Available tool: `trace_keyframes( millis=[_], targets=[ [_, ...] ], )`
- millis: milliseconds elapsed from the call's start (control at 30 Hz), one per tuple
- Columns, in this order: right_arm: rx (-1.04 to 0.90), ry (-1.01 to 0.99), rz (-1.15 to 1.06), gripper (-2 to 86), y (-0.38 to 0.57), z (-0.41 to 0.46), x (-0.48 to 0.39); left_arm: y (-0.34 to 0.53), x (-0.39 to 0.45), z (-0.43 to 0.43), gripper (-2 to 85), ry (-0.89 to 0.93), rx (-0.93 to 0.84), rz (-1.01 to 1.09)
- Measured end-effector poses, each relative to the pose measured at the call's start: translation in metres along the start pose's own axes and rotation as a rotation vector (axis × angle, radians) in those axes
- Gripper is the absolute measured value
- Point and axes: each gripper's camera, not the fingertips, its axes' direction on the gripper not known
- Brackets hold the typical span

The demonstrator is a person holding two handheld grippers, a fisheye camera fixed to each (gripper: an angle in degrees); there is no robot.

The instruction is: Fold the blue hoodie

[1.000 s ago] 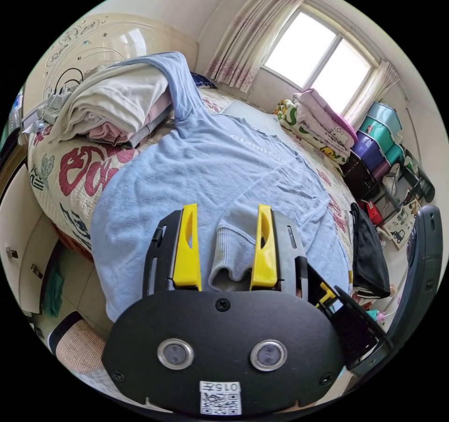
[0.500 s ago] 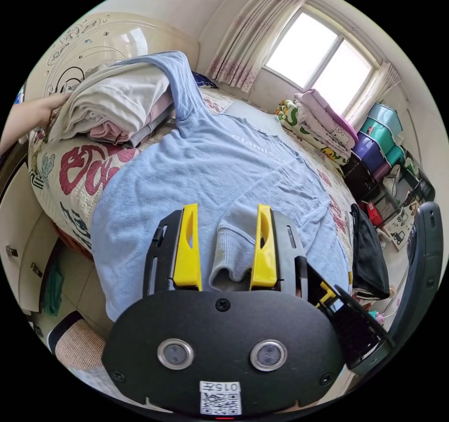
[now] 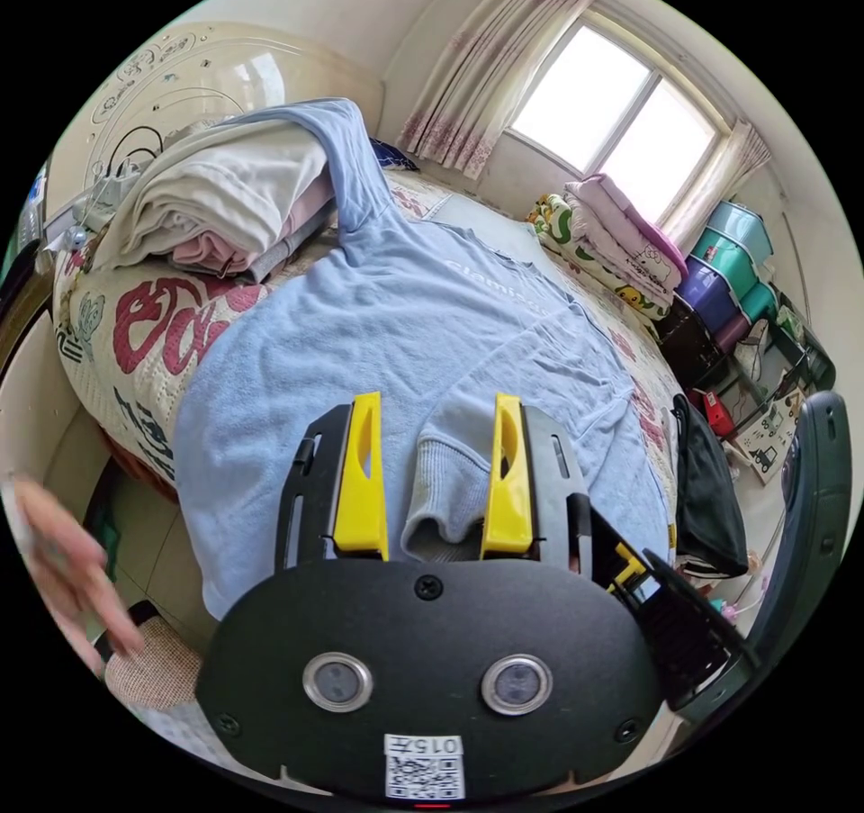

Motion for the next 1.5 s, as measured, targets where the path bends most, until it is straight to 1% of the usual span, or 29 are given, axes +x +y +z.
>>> trace_keyframes(
  millis=[300,633,700,800,833,900,933,967,1000,1033,1067,1100,1133,1200,1233,1300,1367,1400,1467,1500],
  targets=[
    [0.002,-0.003,0.004,6.0,0.036,0.05,0.035,0.002,-0.017,0.006,17.0,0.001,-0.001,-0.001],
    [0.002,0.003,-0.013,6.6,0.101,0.118,0.085,0.005,-0.045,0.01,16.7,0.011,0.001,-0.007],
    [0.013,-0.01,0.0,7.0,0.118,0.13,0.098,0.004,-0.051,0.011,16.3,0.018,-0.005,-0.005],
    [0.025,-0.052,0.023,7.3,0.148,0.146,0.128,-0.003,-0.066,0.013,12.8,0.007,-0.043,-0.006],
    [0.035,-0.074,0.041,6.7,0.159,0.15,0.143,-0.008,-0.077,0.012,11.1,0.027,-0.06,-0.018],
    [0.079,-0.067,0.054,6.1,0.178,0.152,0.166,-0.014,-0.101,0.01,8.5,0.161,-0.075,-0.049],
    [0.115,-0.056,0.04,5.8,0.191,0.151,0.181,-0.016,-0.12,0.01,6.1,0.317,-0.059,-0.059],
    [0.147,-0.05,0.026,5.7,0.204,0.151,0.197,-0.017,-0.142,0.012,4.2,0.499,-0.03,-0.111],
    [0.16,-0.049,0.026,5.6,0.211,0.151,0.205,-0.017,-0.153,0.015,3.3,0.536,-0.033,-0.17],
    [0.186,-0.049,0.037,5.5,0.225,0.151,0.223,-0.02,-0.168,0.02,1.8,0.51,-0.083,-0.259],
    [0.212,-0.055,0.05,5.2,0.239,0.15,0.24,-0.024,-0.175,0.024,0.7,0.437,-0.147,-0.258],
    [0.223,-0.061,0.054,5.0,0.246,0.15,0.249,-0.026,-0.177,0.027,0.3,0.409,-0.181,-0.249],
    [0.247,-0.079,0.074,3.8,0.26,0.147,0.265,-0.03,-0.181,0.031,-0.2,0.379,-0.246,-0.238],
    [0.3,-0.126,0.117,1.8,0.282,0.135,0.291,-0.034,-0.188,0.03,-0.5,0.435,-0.292,-0.222],
    [0.347,-0.188,0.149,0.8,0.296,0.121,0.308,-0.035,-0.195,0.025,-0.6,0.463,-0.302,-0.245],
    [0.447,-0.304,0.157,0.1,0.318,0.09,0.332,-0.039,-0.202,0.005,-0.7,0.477,-0.266,-0.227],
    [0.61,-0.458,0.212,-0.3,0.352,0.04,0.365,-0.044,-0.203,-0.033,-0.7,0.44,-0.161,-0.15],
    [0.648,-0.498,0.232,-0.3,0.362,0.027,0.373,-0.045,-0.202,-0.043,-0.7,0.429,-0.138,-0.121],
    [0.791,-0.686,0.266,-0.5,0.404,-0.02,0.403,-0.049,-0.191,-0.089,-0.8,0.392,-0.051,0.036],
    [0.832,-0.737,0.254,-0.5,0.417,-0.031,0.409,-0.049,-0.188,-0.102,-0.8,0.386,-0.022,0.079]
  ],
)
